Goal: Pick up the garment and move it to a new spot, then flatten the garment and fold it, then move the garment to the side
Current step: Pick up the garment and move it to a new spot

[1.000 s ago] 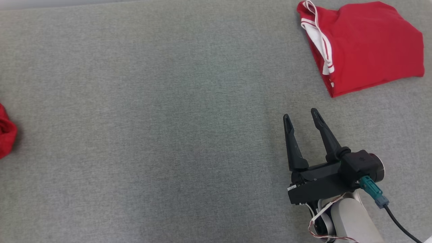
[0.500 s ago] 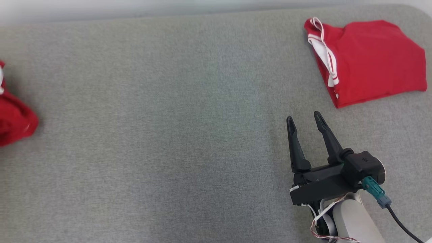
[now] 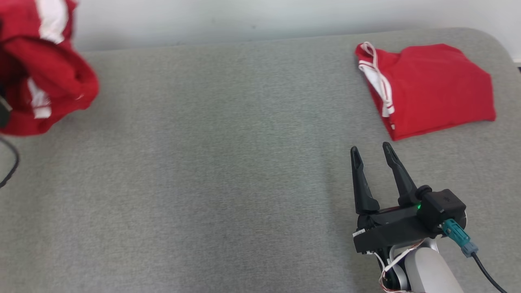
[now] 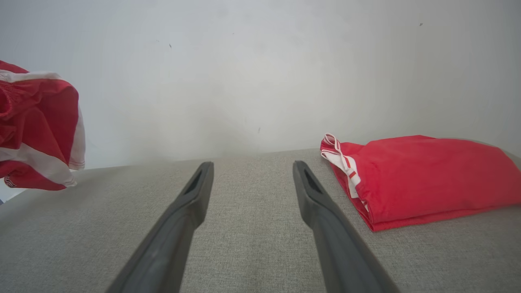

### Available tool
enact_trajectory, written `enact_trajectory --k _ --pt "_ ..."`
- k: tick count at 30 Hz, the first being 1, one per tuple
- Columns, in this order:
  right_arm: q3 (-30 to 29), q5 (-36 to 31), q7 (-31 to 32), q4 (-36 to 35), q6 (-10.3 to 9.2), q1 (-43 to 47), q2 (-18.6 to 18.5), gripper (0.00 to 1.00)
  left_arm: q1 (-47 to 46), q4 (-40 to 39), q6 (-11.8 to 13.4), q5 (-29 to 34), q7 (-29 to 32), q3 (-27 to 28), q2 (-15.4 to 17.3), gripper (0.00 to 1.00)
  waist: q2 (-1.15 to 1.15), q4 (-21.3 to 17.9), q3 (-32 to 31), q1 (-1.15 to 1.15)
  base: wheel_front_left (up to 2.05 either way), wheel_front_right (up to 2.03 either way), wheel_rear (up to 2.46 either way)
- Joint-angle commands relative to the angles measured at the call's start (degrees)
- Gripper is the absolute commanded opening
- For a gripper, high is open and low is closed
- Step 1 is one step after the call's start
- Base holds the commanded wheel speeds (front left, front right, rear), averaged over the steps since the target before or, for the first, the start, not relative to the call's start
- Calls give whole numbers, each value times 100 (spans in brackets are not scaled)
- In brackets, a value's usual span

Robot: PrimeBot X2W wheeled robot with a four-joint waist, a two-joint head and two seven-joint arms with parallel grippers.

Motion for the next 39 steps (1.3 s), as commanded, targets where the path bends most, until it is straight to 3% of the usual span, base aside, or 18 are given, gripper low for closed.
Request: enact_trajectory --k 1,14,19,28,39 --pt "1 49 -22 -29 -2 80 0 100 -94 -152 0 -3 -16 -77 34 0 0 -117 -73 0 0 0 0" --pt "-59 339 -22 -155 -2 215 1 100 -331 -1717 7 -5 338 -734 -257 0 0 -990 -136 0 0 0 0" --pt "-86 347 -22 -188 -2 286 1 100 -187 -2190 27 -28 366 -867 -434 0 0 -1155 -157 0 0 0 0" --pt "-156 288 -23 -201 -2 375 0 100 783 -2983 201 -430 95 -989 -587 0 0 -991 -146 0 0 0 0" --pt "-95 177 -23 -101 -2 220 0 100 1626 -1982 51 -215 -419 -1710 -542 0 0 -604 -150 0 0 0 0"
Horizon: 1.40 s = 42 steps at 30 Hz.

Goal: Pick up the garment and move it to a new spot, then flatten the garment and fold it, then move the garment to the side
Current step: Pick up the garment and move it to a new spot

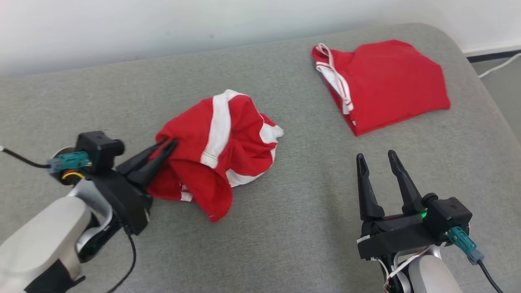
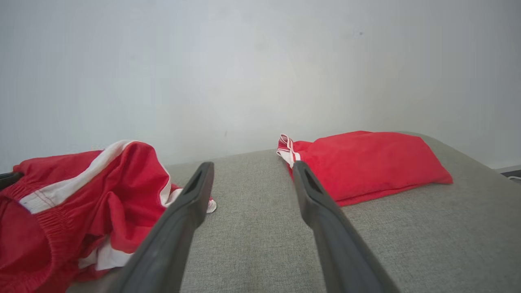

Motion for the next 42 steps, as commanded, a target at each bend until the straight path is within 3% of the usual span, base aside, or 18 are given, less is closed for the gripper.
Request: enact_trajectory --k 1,7,8,9,10,11,12,15,20,30,34,42 --pt "4 -28 -23 16 -2 -27 0 100 65 58 -3 -55 -90 -8 30 0 0 74 -15 0 0 0 0" --pt "10 -59 -23 98 -2 -5 0 100 80 538 -43 -28 -349 -198 198 0 0 178 -56 0 0 0 0" --pt "7 -57 -23 110 -2 -5 0 100 101 607 -46 -98 -405 -209 195 8 0 190 -65 0 0 0 0" --pt "-1 -59 -23 121 -2 -2 -1 100 113 673 -47 -126 -449 -242 204 36 0 205 -77 0 0 0 0" --pt "-7 -59 -23 128 -2 4 0 100 118 723 -49 -146 -484 -275 205 47 0 223 -87 0 0 0 0" --pt "-11 -57 -23 132 -2 11 0 100 119 776 -49 -169 -537 -289 204 92 0 242 -95 0 0 0 0" --pt "-27 -55 -23 137 -2 21 0 100 109 829 -49 -139 -591 -306 196 100 0 268 -104 0 0 0 0" --pt "-76 -61 -23 140 -2 75 0 100 124 917 -48 -164 -767 -262 133 100 0 363 -129 0 0 0 0" --pt "-156 -59 -23 77 -2 150 0 100 260 790 207 -131 -978 0 44 100 0 546 -144 0 0 0 0" --pt "-317 -40 -23 16 -2 173 0 100 1119 -382 1226 381 -1056 919 -289 100 0 823 -160 0 0 0 0" --pt "-356 -51 -23 31 -2 171 0 100 1442 -672 1340 597 -1057 895 -484 100 0 893 -170 0 0 0 0" --pt "-268 0 -23 51 -2 121 0 100 1673 -808 1286 721 -1014 500 -849 100 0 867 -135 0 0 0 0"
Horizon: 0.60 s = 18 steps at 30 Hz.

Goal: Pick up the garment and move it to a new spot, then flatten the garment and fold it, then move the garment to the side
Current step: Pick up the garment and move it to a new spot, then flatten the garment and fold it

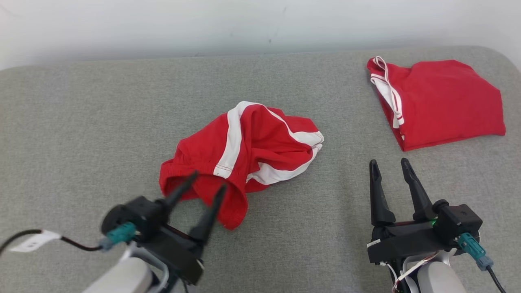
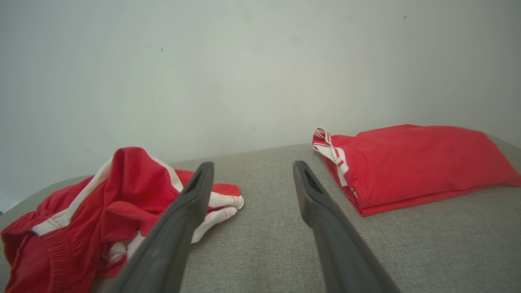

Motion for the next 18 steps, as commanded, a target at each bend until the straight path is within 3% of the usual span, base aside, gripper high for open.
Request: enact_trajectory --k 1,18 --pt "24 30 -23 11 -2 -45 -1 100 101 -7 -39 -20 4 -64 -63 100 0 -42 10 0 0 0 0" --pt "77 53 -23 31 -2 -53 -1 100 32 833 -284 -254 14 -87 -364 100 0 -354 37 0 0 0 0"
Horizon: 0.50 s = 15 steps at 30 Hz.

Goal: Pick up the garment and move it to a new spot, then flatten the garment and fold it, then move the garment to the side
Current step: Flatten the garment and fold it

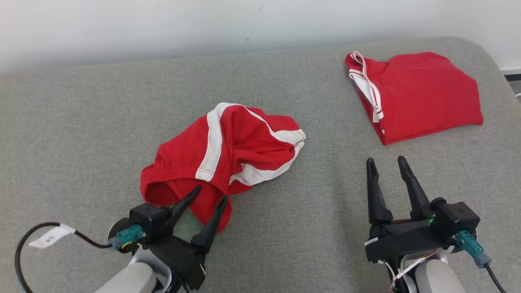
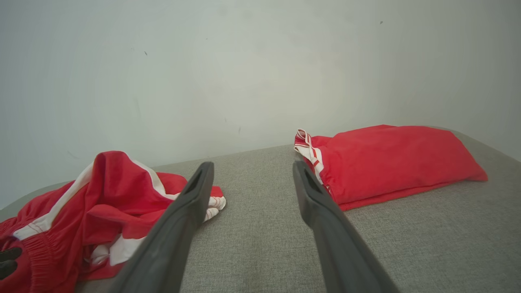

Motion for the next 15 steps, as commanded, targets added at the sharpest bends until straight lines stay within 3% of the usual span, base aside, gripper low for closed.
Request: enact_trajectory --k 1,15 --pt "25 10 -23 9 -2 21 -1 100 -84 68 -37 -29 -35 45 -19 100 0 -27 -24 0 0 0 0" --pt "128 -2 -23 79 -2 89 -1 100 -352 1008 -394 -456 -72 503 -453 100 0 -164 -165 0 0 0 0"
